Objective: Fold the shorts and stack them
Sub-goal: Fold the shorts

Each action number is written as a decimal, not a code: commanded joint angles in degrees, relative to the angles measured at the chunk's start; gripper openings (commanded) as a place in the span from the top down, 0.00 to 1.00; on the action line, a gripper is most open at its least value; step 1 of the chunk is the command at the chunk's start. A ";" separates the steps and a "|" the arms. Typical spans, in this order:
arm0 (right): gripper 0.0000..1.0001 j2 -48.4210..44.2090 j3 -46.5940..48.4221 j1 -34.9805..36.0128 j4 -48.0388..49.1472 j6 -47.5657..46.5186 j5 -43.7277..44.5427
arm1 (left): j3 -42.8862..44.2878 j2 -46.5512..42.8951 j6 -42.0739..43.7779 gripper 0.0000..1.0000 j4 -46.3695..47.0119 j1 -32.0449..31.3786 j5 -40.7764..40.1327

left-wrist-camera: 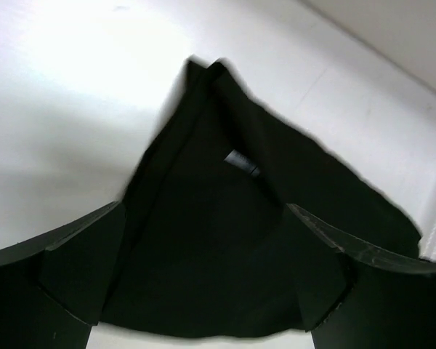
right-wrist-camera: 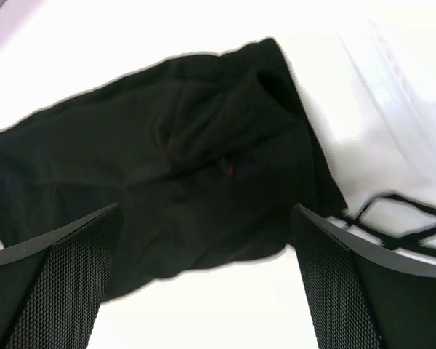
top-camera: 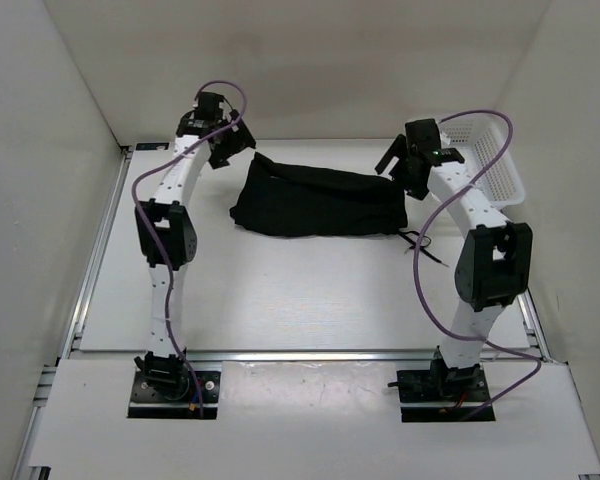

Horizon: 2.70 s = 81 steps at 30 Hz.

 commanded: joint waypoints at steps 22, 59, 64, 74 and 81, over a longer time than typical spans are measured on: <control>0.01 -30.70 -30.85 -4.21 -2.80 -0.65 -9.04 | -41.48 -15.80 1.24 0.00 3.75 -0.89 0.15; 0.96 11.75 -5.66 6.24 7.93 12.45 -5.72 | -46.40 -29.68 2.91 0.90 1.56 5.78 -1.54; 1.00 10.35 2.52 4.67 4.41 7.98 -3.69 | -34.82 -28.10 5.02 0.90 -5.79 6.93 -4.08; 1.00 -4.76 -18.43 5.19 2.45 5.15 -7.29 | -52.73 -40.12 3.71 0.90 -4.26 4.83 -0.30; 1.00 -17.69 -38.76 7.47 4.67 6.29 -4.83 | -74.74 -50.14 0.11 0.90 0.24 2.79 -0.30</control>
